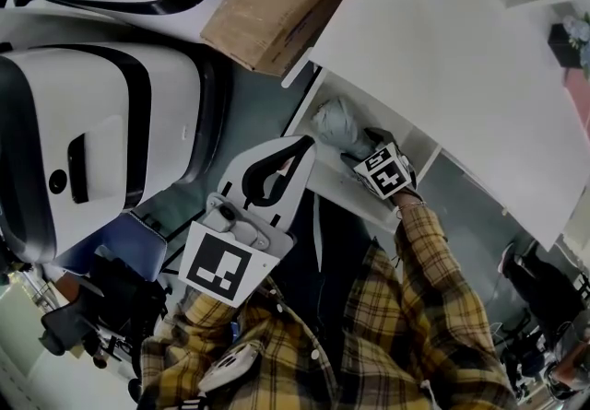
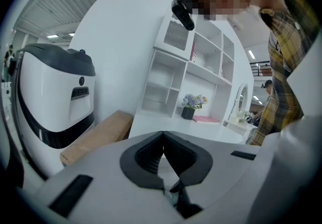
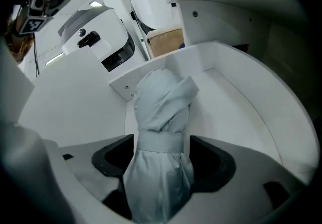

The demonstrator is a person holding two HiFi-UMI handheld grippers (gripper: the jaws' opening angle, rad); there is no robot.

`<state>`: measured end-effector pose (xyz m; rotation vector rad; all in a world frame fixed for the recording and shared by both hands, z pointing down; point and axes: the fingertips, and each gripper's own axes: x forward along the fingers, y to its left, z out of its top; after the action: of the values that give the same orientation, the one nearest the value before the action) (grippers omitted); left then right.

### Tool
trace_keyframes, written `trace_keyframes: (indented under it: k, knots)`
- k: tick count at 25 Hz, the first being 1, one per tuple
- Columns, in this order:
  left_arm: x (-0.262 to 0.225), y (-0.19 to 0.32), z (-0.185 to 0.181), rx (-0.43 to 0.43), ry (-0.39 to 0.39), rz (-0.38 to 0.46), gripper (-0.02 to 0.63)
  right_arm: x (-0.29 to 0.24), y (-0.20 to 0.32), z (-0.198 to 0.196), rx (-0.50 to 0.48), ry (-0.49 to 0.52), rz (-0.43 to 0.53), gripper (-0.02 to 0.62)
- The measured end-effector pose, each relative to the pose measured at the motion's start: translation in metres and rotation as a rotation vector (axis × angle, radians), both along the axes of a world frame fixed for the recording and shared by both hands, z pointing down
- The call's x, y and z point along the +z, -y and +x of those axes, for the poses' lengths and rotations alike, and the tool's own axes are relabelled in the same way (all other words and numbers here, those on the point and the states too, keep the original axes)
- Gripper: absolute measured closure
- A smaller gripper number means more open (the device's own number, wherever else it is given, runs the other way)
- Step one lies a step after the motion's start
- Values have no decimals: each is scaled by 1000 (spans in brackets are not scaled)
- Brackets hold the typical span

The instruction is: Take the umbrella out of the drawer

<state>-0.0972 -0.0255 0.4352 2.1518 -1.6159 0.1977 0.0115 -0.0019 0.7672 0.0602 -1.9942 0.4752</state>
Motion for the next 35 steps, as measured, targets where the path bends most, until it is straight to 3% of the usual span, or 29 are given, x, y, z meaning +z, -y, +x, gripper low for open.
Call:
trace_keyframes:
  k: [11, 24, 35]
  knots:
    - [3, -7, -5, -20, -1, 0, 588, 19, -7, -1, -77, -76, 67, 265]
    - [-1, -10, -9, -25, -8, 4, 588, 20, -4, -1, -66, -95, 89, 267]
    - [-3, -7, -14, -18, -1, 13, 588, 21, -4, 0, -33, -125, 46, 290]
